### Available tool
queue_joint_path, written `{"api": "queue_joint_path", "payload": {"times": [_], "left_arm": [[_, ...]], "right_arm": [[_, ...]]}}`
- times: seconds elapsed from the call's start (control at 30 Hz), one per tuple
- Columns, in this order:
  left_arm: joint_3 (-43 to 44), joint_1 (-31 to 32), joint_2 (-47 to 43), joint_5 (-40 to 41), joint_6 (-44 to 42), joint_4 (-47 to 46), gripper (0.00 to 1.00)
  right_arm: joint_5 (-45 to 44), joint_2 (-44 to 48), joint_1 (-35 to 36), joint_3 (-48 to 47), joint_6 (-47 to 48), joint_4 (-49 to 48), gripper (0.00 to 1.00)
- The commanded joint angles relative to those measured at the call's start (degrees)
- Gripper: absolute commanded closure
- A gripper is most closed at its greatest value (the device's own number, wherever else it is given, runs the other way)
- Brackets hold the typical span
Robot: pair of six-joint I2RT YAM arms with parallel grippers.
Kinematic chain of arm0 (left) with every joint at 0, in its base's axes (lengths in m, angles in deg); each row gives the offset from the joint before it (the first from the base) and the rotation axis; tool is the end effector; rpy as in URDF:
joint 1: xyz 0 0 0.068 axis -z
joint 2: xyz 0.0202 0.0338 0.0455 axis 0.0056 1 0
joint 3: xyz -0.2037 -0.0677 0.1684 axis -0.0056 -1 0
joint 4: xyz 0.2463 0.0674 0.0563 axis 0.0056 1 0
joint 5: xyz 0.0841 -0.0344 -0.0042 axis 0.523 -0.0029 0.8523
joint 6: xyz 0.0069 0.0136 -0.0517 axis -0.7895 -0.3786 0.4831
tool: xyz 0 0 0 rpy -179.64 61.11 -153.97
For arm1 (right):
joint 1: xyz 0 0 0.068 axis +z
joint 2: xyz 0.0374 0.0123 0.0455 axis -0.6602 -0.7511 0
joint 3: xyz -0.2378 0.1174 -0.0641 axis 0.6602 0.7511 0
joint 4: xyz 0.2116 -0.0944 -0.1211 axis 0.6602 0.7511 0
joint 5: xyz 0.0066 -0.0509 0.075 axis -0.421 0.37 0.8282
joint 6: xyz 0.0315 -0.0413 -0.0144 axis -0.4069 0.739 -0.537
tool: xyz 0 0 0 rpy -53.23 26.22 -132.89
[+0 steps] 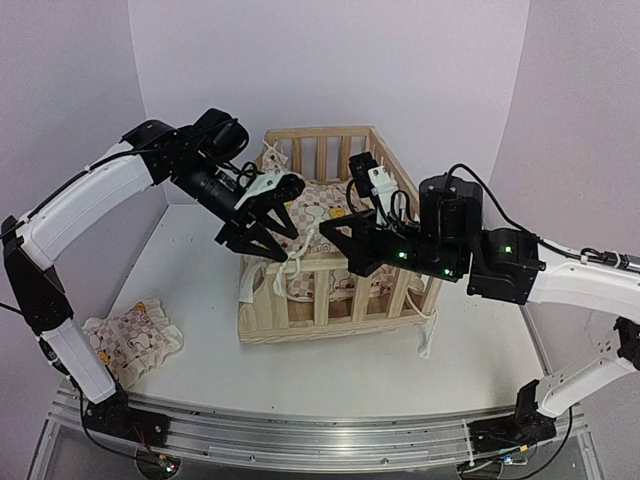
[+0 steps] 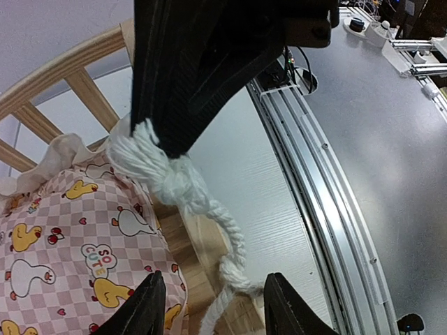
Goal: Set up the pet bed
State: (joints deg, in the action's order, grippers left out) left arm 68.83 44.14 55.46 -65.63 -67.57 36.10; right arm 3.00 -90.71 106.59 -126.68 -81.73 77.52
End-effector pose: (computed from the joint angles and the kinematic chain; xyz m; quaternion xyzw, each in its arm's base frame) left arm 0.2171 -0.2472 0.4069 0.7446 0.4917 -0.3243 0.3139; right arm 0.1402 0.2843 0.3883 -0.2624 0.7030 0.3409 0.5663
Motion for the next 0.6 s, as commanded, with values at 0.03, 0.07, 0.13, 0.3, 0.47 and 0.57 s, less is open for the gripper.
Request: {"api": "queue_joint_path", "payload": {"times": [0.03, 0.07, 0.13, 0.3, 0.47, 0.57], "left_arm": [[-4.2, 2.0, -2.5, 4.4, 3.4, -4.0, 0.53], [-4.6, 2.1, -2.7, 4.8, 3.3, -4.6, 0.55], [-4.9, 2.1, -2.6, 5.2, 2.7, -4.6, 0.61], [-4.2, 2.1, -2.9, 3.4, 2.1, -4.4, 0.93], [-2.6, 2.1, -3.4, 1.1, 2.6, -4.0, 0.97], [-2.4, 2.1, -3.6, -1.5, 2.5, -3.2, 0.91]], "right_arm": [[0.3, 1.1, -0.1, -0.6, -0.1, -1.3, 1.00], [0.2, 1.3, -0.1, -0.6, 0.1, -1.3, 1.00], [-0.1, 1.6, -0.1, -0.7, 0.4, -1.3, 1.00], [-0.3, 1.9, -0.1, -0.4, 0.5, -1.3, 1.00], [-0.5, 2.1, -0.1, 0.3, 0.1, -1.3, 1.00], [-0.4, 1.9, -0.1, 0.3, 0.0, -1.3, 1.00]]}}
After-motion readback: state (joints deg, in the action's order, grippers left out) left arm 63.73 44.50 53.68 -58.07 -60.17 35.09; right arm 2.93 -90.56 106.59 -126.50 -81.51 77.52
